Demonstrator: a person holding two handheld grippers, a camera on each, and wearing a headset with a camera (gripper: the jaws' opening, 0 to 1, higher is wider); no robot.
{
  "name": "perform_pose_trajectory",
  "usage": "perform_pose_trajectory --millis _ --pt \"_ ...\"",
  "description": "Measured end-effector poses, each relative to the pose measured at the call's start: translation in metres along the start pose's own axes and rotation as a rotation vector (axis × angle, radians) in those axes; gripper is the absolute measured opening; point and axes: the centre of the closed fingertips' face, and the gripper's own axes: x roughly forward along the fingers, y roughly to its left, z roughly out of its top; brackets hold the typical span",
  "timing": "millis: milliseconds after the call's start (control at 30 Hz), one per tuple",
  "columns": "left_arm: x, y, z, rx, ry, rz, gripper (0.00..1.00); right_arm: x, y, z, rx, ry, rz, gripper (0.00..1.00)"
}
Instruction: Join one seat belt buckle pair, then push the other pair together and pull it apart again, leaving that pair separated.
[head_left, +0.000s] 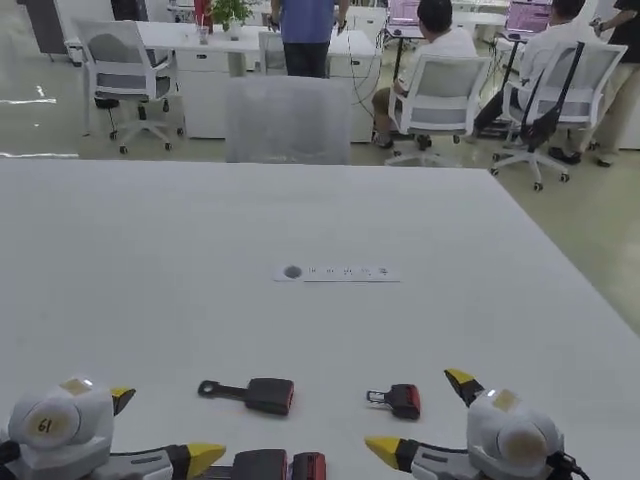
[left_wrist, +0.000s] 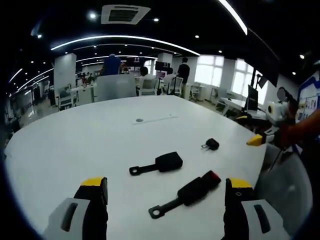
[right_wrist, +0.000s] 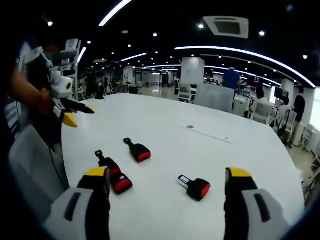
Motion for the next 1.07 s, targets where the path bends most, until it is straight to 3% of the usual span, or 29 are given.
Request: perform_pose_trajectory --millis 200,333,633,800,1067 --pt "-0.012 -0.003 -0.006 0.008 -0.018 -0.011 1.0 -0.011 0.005 -0.007 0.025 -0.004 -0.024 1.0" --pt "-0.017 -0.007 -0.006 -0.001 -0.04 -0.02 1.0 -0.017 0.006 -0.022 0.04 0.011 -0.037 1.0" --pt "-0.02 -0.013 -0.015 -0.006 -0.041 -0.024 1.0 -0.034 0.008 -0.044 0.084 0.038 -0.073 1.0" --pt "-0.023 -0.019 -0.017 -0.002 -0.031 -0.029 1.0 -0.04 0.003 -0.044 0.09 0.035 -0.081 1.0" --pt "-0.021 -0.017 -0.014 -0.008 -0.037 -0.033 1.0 -0.041 -0.004 -0.035 0.084 0.025 -0.088 1.0"
